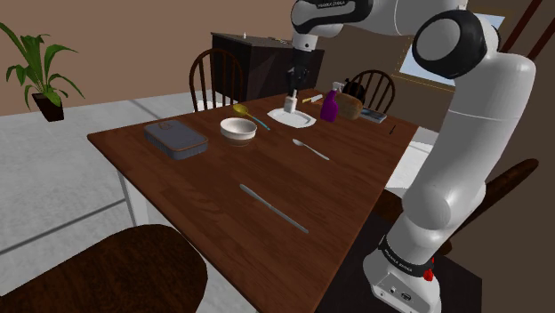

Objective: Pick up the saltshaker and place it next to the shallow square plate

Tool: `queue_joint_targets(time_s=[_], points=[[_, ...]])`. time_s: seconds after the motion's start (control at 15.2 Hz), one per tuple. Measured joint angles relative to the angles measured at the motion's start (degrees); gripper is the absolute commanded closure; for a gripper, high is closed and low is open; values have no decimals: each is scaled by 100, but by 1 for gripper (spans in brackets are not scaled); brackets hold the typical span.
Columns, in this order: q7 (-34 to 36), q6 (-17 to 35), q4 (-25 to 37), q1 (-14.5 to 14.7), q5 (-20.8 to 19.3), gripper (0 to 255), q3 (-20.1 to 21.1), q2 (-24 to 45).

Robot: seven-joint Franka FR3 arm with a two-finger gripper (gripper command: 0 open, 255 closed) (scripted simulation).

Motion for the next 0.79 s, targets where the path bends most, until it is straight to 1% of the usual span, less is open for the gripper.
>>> queue_joint_targets(time_s=[0.2, 0.46, 0.79], points=[[-367, -25, 235, -221, 36, 255, -144, 209], [-831, -184, 809, -517, 96, 255, -311, 621], [-1416, -573, 1920, -945, 204, 255, -489, 1353]])
